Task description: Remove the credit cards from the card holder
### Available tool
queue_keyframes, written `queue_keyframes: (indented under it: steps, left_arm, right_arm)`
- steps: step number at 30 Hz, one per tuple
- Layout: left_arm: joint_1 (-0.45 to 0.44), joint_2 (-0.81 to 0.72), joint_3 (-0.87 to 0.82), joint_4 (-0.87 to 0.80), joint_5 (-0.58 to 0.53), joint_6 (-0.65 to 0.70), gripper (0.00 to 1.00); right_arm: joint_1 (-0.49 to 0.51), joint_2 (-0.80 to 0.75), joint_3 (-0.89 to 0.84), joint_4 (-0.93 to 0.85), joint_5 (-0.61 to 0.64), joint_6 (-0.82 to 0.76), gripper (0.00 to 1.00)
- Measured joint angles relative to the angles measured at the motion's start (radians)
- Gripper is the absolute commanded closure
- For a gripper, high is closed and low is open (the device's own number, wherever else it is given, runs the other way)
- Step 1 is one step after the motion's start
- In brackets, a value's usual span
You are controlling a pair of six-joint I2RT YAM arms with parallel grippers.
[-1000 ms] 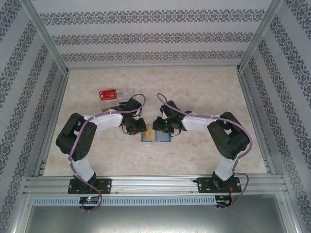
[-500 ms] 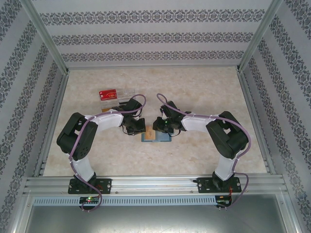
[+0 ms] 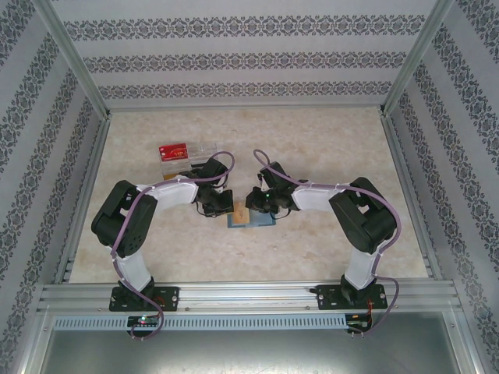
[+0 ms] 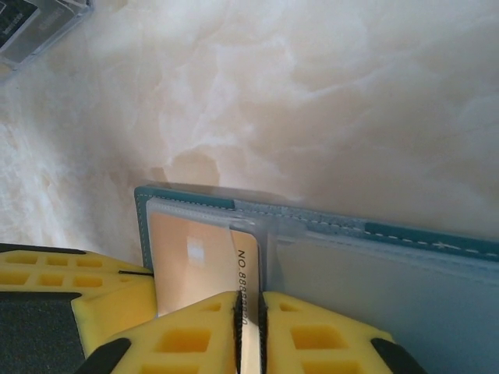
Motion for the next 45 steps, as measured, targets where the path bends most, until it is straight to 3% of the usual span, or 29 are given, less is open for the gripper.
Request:
queue_keyframes:
  steps: [8, 17, 27, 45]
  left_arm:
    - [0.000, 0.002, 0.000, 0.000, -0.002, 0.002, 0.91]
    - [-0.001, 0.006, 0.013, -0.016, -0.011, 0.022, 0.87]
    - [-0.001, 0.000, 0.040, -0.040, -0.010, 0.026, 0.94]
    - [-0.001, 0.027, 0.047, -0.029, 0.051, 0.018, 0.93]
  right_arm:
    - [-0.018, -0.017, -0.040, 0.047, -0.016, 0.008, 1.00]
    - [-0.044, -0.057, -0.084, 0.050, -0.016, 0.007, 1.00]
    - [-0.044, -0.071, -0.097, 0.054, -0.059, 0.023, 0.81]
    - [-0.028, -0.072, -0.106, 0.044, -0.104, 0.050, 0.78]
